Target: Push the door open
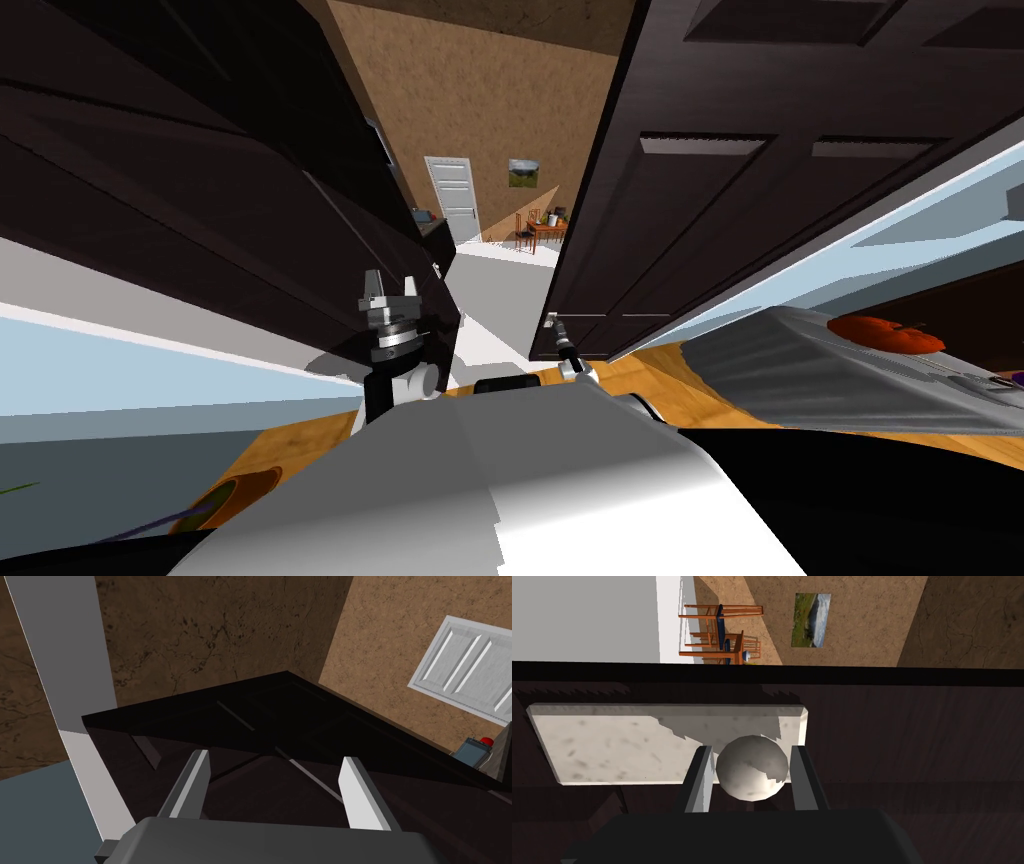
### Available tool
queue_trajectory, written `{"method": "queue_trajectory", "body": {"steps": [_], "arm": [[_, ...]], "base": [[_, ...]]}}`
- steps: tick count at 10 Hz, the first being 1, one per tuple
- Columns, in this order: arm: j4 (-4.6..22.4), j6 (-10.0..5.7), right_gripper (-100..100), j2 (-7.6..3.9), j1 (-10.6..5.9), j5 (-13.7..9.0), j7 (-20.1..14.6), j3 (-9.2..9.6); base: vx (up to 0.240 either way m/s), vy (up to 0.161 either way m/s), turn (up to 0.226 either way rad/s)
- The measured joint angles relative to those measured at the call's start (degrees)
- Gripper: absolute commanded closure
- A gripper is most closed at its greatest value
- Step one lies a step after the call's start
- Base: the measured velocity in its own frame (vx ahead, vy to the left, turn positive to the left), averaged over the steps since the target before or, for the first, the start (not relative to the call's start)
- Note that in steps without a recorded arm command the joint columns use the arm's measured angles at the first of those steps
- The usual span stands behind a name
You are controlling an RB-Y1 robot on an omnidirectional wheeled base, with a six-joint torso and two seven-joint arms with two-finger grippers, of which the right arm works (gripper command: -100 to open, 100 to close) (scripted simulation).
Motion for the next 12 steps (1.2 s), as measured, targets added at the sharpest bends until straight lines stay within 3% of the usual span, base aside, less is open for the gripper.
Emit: {"method": "queue_trajectory", "body": {"steps": [2,3,5,6,7,9,10,12], "arm": [[1.9,-0.65,100,-0.14,-1.4,-0.5,0.3,-0.88],[0.7,-0.09,100,-0.09,-0.54,-0.8,0.6,-1.36],[2.9,-0.77,100,-0.13,-1.4,-1.6,1.2,-2.67],[2.2,-0.24,100,0.03,-1.13,-2.0,1.8,-3.41],[3.7,-0.68,100,0.23,-2.04,-2.5,2.4,-4.28],[3.2,-0.46,100,0.21,-1.42,-3.3,3.2,-5.66],[4.9,-1.03,100,0.12,-2.46,-3.8,3.7,-6.52],[2.3,0.18,100,0.17,-1.04,-4.4,4.2,-7.48]], "base": [[0.171,0.044,-0.039],[0.194,0.049,-0.07],[0.201,0.075,-0.068],[0.182,0.049,-0.077],[0.204,0.058,-0.035],[0.201,0.07,-0.073],[0.116,0.039,-0.037],[0.168,0.032,-0.055]]}}
